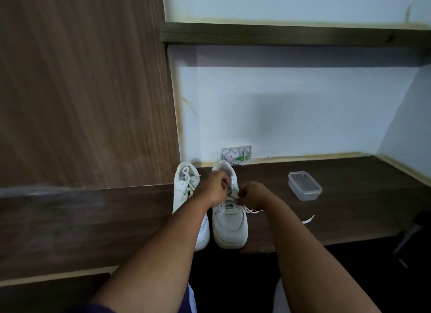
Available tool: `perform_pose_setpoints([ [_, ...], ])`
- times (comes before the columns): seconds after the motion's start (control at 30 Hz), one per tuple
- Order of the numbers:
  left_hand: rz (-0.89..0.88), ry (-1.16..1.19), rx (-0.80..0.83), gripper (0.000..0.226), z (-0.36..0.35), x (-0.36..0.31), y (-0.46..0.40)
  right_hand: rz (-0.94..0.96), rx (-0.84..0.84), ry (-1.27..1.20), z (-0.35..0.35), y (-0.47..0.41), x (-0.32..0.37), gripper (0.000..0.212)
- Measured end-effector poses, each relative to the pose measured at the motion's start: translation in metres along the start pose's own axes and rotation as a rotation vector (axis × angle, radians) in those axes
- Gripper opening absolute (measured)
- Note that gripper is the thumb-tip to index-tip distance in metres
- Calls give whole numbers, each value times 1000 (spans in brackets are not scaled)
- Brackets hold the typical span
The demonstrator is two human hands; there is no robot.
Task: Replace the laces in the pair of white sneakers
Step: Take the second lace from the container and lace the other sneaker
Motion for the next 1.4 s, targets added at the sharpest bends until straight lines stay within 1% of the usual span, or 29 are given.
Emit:
perform_pose_setpoints([
  [0.03,-30,1,28,23,-3,-3,1,21,-12,-39,4,2,1,19],
  [0.07,-59,5,50,31,-5,-7,3,50,-40,-140,10,4,3,21],
  [0.1,-77,21,60,39,-7,-10,3,83,-76,-308,16,7,4,21],
  [0.13,-95,56,55,41,-8,-15,4,132,-109,-524,23,11,7,22],
  [0.17,-106,113,43,36,-8,-21,4,185,-134,-749,31,16,9,23],
  [0.2,-118,197,25,25,-7,-28,5,229,-153,-963,38,21,9,24],
  [0.27,-90,458,-7,9,-3,-37,5,277,-252,-1265,55,29,5,28],
  [0.33,-53,717,-71,20,6,-41,6,288,-397,-1472,71,35,-7,30],
  [0.37,-49,802,-116,23,11,-43,7,281,-451,-1572,75,35,-15,29],
  [0.47,-71,923,-274,20,33,-46,11,230,-566,-1785,81,37,-38,26],
  [0.53,-75,985,-346,20,45,-44,13,202,-610,-1850,81,37,-49,23],
  [0.6,-80,955,-332,17,52,-40,13,191,-614,-1884,80,37,-55,19],
  [0.67,-60,857,-195,6,48,-37,14,210,-589,-1949,81,37,-57,15],
  [0.7,-30,793,-116,7,42,-33,14,231,-601,-2011,84,40,-57,13],
  [0.73,9,720,-61,12,35,-27,13,249,-642,-2085,87,44,-59,11],
  [0.8,108,564,-53,18,28,-10,10,303,-807,-2176,98,58,-67,7],
  [0.83,175,531,-71,17,26,-1,9,350,-886,-2166,107,66,-72,7],
  [0.87,250,531,-87,15,24,9,7,422,-924,-2127,116,74,-72,10],
  [0.9,318,528,-98,12,22,17,6,496,-925,-2064,124,79,-70,15],
  [0.97,395,470,-114,5,18,29,3,582,-835,-1890,131,78,-54,27],
  [1.0,405,411,-110,6,15,30,2,571,-787,-1773,128,74,-43,31],
  [1.03,414,340,-102,15,14,29,3,524,-767,-1625,122,67,-35,31],
  [1.07,424,271,-95,26,13,26,5,454,-754,-1430,113,60,-26,25],
  [1.13,443,168,-92,43,9,22,5,273,-709,-967,90,42,-13,5],
  [1.17,446,134,-99,46,7,20,4,205,-662,-777,76,33,-7,5],
  [1.2,444,109,-105,47,5,19,4,176,-596,-644,62,24,-2,9],
  [1.27,444,92,-114,40,1,16,5,200,-499,-466,36,7,10,12],
  [1.3,444,103,-118,37,1,16,5,205,-469,-411,26,1,13,10],
  [1.4,436,201,-90,31,2,19,4,146,-422,-330,10,-13,15,3],
])
Point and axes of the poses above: each hand's wrist, its own y-axis away from the middle knuckle, its own z-axis out of the back of the hand, x = y × z, the point moved 5 cm from there along -y, towards the middle knuckle, and after that the axes turned 3 degrees about x, right-handed, at the moved point
